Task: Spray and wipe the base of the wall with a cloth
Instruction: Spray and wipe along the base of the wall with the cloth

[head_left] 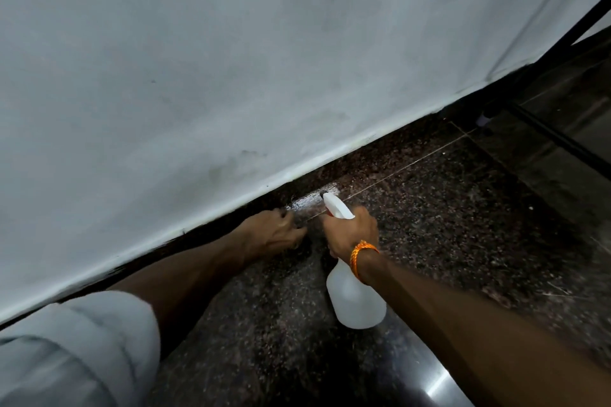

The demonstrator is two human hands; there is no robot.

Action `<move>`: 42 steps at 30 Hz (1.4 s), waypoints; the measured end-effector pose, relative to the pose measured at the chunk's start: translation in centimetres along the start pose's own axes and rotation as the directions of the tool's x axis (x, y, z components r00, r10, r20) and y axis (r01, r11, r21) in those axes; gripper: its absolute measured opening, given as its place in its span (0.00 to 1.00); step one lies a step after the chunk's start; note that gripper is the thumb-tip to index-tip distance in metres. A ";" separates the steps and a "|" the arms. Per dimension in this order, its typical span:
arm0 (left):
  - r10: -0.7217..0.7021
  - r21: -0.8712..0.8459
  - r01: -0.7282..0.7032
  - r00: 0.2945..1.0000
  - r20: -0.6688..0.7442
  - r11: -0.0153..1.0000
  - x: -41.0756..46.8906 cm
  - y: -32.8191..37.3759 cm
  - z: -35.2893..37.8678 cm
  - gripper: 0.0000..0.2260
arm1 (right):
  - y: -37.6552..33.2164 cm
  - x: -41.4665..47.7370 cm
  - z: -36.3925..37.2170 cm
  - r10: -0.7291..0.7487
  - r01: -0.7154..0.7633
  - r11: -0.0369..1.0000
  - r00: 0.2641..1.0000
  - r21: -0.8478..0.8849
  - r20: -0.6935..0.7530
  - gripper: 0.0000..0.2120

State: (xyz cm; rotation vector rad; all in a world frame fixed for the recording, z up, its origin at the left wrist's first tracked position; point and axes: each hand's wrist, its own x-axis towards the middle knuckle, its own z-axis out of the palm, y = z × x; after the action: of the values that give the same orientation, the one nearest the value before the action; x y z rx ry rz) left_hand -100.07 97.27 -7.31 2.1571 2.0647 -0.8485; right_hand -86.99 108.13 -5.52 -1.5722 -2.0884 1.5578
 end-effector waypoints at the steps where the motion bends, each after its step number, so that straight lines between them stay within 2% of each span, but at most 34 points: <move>1: 0.035 0.096 -0.030 0.998 -0.048 0.995 0.8 -0.8 0.0 0.14 | 0.4 0.3 -0.1 0.013 -0.013 1.000 1.000 0.014 -0.023 0.27; 3: 0.075 0.264 -0.044 0.991 -0.107 0.964 2.8 -2.0 -0.4 0.09 | 1.2 1.1 -0.3 0.040 -0.038 0.999 0.998 0.027 -0.056 0.33; 5: 0.074 0.322 0.001 0.973 -0.219 0.947 5.2 -2.1 -1.5 0.07 | 1.8 1.3 -1.0 0.064 -0.062 0.998 0.995 0.030 -0.078 0.30; 9: -0.026 0.189 0.091 0.947 -0.321 0.978 7.8 -2.0 -4.8 0.08 | 2.0 1.3 -2.3 0.099 -0.096 0.995 0.989 0.032 -0.113 0.26; 11: 0.017 0.241 0.058 0.954 -0.298 0.969 6.4 -1.9 -2.0 0.08 | 1.8 1.1 -2.7 0.094 -0.090 0.995 0.987 0.037 -0.127 0.24; 14: 0.113 0.359 -0.056 0.984 -0.140 0.932 1.7 -1.8 4.0 0.11 | 2.0 1.1 -3.0 0.093 -0.089 0.995 0.988 0.042 -0.125 0.31; 15: 0.109 0.354 -0.054 0.984 -0.139 0.934 0.4 -2.0 5.2 0.12 | 2.1 1.2 -3.1 0.088 -0.083 0.996 0.989 0.041 -0.121 0.32; 19: 0.040 0.237 0.022 0.967 -0.252 0.971 0.9 -2.5 3.0 0.09 | 2.0 1.4 -2.7 0.056 -0.056 0.998 0.990 0.004 -0.131 0.31; 21: 0.007 0.213 0.064 0.948 -0.318 0.975 2.4 -2.3 0.6 0.07 | 1.9 0.9 -2.2 0.057 -0.058 0.998 0.992 -0.011 -0.111 0.28; 24: 0.018 0.223 0.055 0.950 -0.312 0.973 3.3 -2.7 -0.8 0.07 | 1.4 0.3 -1.7 0.065 -0.065 0.998 0.993 0.002 -0.096 0.26; 26: 0.086 0.263 -0.023 0.969 -0.231 0.964 2.0 -2.8 0.7 0.09 | 0.9 -0.3 -1.4 0.047 -0.046 0.999 0.996 0.010 -0.071 0.27; 27: 0.124 0.267 -0.069 0.973 -0.195 0.961 0.8 -2.7 1.8 0.12 | 0.7 -0.5 -1.3 0.033 -0.032 0.999 0.998 0.010 -0.060 0.25; 29: 0.135 0.255 -0.093 0.979 -0.153 0.962 -2.3 -2.6 3.2 0.17 | -0.1 -1.0 -0.9 -0.010 0.010 1.000 0.999 -0.008 -0.046 0.11; 31: 0.108 0.209 -0.075 0.983 -0.150 0.975 -5.3 -2.2 4.5 0.18 | -0.4 -1.4 -0.4 -0.042 0.042 0.998 0.999 -0.036 -0.017 0.10; 33: 0.056 0.145 -0.039 0.991 -0.118 0.989 -8.5 -2.4 6.4 0.16 | -0.7 -2.1 0.7 -0.070 0.071 0.996 0.997 -0.051 0.023 0.14; 35: 0.007 0.110 0.008 0.991 -0.130 0.994 -11.4 -3.1 8.1 0.14 | -1.2 -3.0 1.7 -0.118 0.121 0.990 0.992 -0.074 0.048 0.11; 38: -0.074 -0.001 0.075 0.985 -0.154 0.997 -15.5 -3.7 9.4 0.14 | -2.0 -4.0 3.4 -0.162 0.175 0.975 0.981 -0.135 0.102 0.17; 42: -0.221 -0.092 0.210 0.967 -0.129 0.973 -18.6 -3.6 9.0 0.14 | -2.6 -4.3 6.2 -0.238 0.273 0.942 0.954 -0.196 0.184 0.18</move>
State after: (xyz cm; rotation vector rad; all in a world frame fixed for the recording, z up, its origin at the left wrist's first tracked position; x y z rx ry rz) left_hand -106.02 77.23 -6.23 2.0321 2.3906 -0.6369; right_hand -90.42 100.94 -4.50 -1.1992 -2.5090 1.4453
